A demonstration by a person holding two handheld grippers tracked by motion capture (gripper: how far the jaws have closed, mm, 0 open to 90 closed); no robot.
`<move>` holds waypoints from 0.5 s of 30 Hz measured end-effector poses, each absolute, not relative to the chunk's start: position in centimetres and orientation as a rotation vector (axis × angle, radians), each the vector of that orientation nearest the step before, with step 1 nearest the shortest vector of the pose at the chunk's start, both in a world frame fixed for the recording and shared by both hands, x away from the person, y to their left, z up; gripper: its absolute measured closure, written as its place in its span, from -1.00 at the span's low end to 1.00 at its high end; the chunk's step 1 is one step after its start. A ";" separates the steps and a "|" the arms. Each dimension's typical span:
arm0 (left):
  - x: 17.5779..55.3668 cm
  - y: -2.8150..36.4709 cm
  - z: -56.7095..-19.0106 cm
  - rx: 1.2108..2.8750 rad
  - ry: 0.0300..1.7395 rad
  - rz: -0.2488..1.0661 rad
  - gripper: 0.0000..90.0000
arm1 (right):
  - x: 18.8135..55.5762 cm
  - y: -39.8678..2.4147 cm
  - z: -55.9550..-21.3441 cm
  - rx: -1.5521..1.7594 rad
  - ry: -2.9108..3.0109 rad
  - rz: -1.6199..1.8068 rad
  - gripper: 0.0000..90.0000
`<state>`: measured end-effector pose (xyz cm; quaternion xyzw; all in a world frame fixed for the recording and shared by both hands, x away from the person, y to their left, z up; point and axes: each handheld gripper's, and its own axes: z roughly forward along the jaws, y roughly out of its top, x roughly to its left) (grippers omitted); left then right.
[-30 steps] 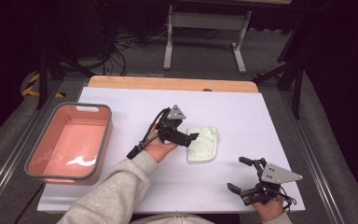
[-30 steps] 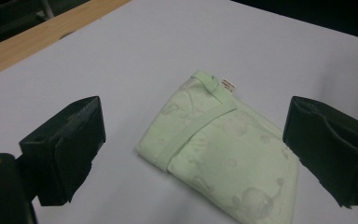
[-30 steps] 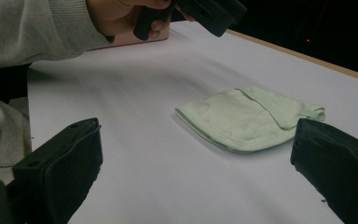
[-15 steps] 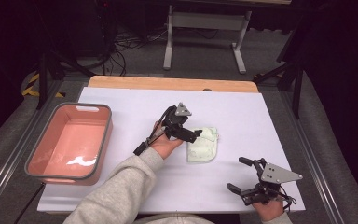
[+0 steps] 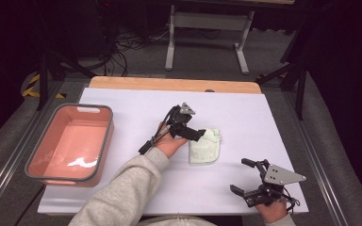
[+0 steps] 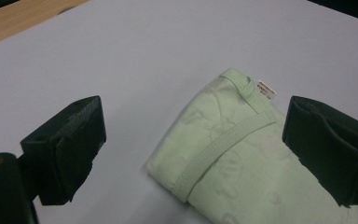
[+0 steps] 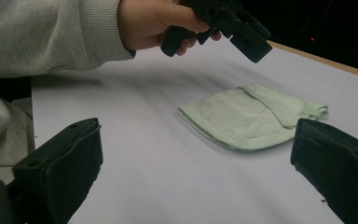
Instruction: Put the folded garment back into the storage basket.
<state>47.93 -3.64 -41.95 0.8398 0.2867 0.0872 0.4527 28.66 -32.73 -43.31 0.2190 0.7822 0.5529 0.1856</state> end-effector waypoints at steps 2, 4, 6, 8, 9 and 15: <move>48.1 -3.8 -42.1 2.065 0.706 0.203 -0.85 | 28.7 -32.7 -43.3 0.618 2.206 1.560 -0.95; 48.4 -3.8 -42.3 2.065 0.712 0.209 -0.84 | 28.7 -32.7 -43.3 0.616 2.211 1.556 -0.95; 48.6 -3.9 -42.5 2.073 0.717 0.216 -0.83 | 28.7 -32.7 -43.3 0.615 2.210 1.557 -0.95; 48.7 -3.9 -42.7 2.078 0.731 0.221 -0.82 | 28.7 -32.7 -43.3 0.617 2.207 1.559 -0.95; 48.8 -4.0 -42.9 2.075 0.732 0.224 -0.82 | 28.7 -32.7 -43.3 0.619 2.205 1.562 -0.95; 49.2 -4.2 -43.7 2.114 0.733 0.256 -0.80 | 28.7 -32.7 -43.3 0.622 2.208 1.560 -0.95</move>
